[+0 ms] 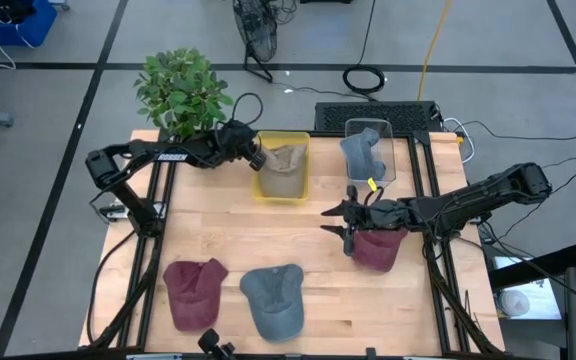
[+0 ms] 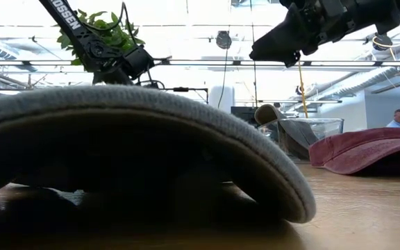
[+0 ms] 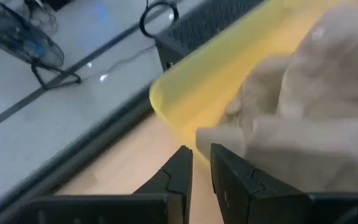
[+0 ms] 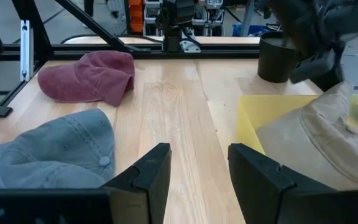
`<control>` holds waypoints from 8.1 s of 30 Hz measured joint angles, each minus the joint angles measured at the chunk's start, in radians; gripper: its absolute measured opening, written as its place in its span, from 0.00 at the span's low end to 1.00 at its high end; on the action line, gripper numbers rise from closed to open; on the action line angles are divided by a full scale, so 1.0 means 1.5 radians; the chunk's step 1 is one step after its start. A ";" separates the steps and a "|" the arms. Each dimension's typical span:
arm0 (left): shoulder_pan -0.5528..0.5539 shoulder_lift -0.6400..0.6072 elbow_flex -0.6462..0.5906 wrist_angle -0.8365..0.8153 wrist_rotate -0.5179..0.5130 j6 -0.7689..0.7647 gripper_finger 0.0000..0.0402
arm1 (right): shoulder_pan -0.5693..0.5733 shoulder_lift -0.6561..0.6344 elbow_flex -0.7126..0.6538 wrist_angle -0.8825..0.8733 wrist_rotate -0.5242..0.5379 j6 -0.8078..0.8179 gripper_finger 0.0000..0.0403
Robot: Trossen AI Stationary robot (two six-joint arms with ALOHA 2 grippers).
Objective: Pick & Place hat
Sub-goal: Adjust the yellow bin on the table, then adjust the light brown cap on the yellow bin, then put the blue cap into the transparent bin
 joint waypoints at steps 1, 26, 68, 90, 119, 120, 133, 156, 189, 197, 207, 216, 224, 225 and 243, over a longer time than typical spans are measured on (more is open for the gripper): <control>0.000 -0.004 0.001 0.007 0.000 0.000 0.16 | 0.000 0.000 0.000 -0.004 0.000 0.000 0.36; -0.043 0.023 0.001 -0.002 -0.038 -0.018 0.16 | -0.001 0.000 0.000 -0.016 0.001 0.015 0.36; -0.099 -0.010 0.000 -0.043 -0.036 -0.033 0.16 | -0.001 0.000 0.000 -0.015 0.000 0.017 0.36; -0.077 0.020 0.000 0.011 -0.027 -0.028 0.16 | -0.001 0.000 0.000 -0.016 0.000 0.020 0.36; -0.084 0.031 0.001 0.109 0.013 -0.026 0.16 | -0.001 0.000 0.000 -0.020 -0.001 0.018 0.36; -0.083 0.035 0.001 0.107 0.013 -0.026 0.16 | -0.001 0.000 0.000 -0.020 -0.001 0.018 0.36; -0.076 0.037 0.000 0.084 0.013 -0.028 0.16 | -0.001 0.000 0.000 -0.020 -0.001 0.021 0.36; -0.092 -0.060 0.001 0.072 0.071 -0.027 0.16 | -0.001 0.000 0.000 -0.027 -0.001 0.017 0.36; -0.466 -0.328 0.002 -0.126 0.108 0.082 0.16 | 0.050 0.101 0.000 0.183 -0.087 0.015 0.35; -0.465 -0.372 0.002 -0.168 0.054 0.077 0.16 | 0.063 0.185 0.068 0.185 -0.087 -0.005 0.36; -0.465 -0.372 0.001 -0.213 0.054 0.062 0.16 | 0.108 0.309 0.219 0.126 -0.148 -0.019 0.51; -0.465 -0.372 0.001 -0.222 0.054 0.025 0.16 | 0.148 0.452 0.389 -0.002 -0.158 -0.066 0.49; -0.465 -0.372 0.001 -0.232 0.053 0.024 0.16 | 0.143 0.522 0.420 -0.013 -0.226 -0.014 0.41; -0.465 -0.372 0.001 -0.232 0.053 0.027 0.16 | 0.143 0.525 0.420 -0.013 -0.228 -0.008 0.40; -0.465 -0.372 0.001 -0.227 0.053 0.038 0.16 | 0.155 0.529 0.360 0.053 -0.227 0.057 0.36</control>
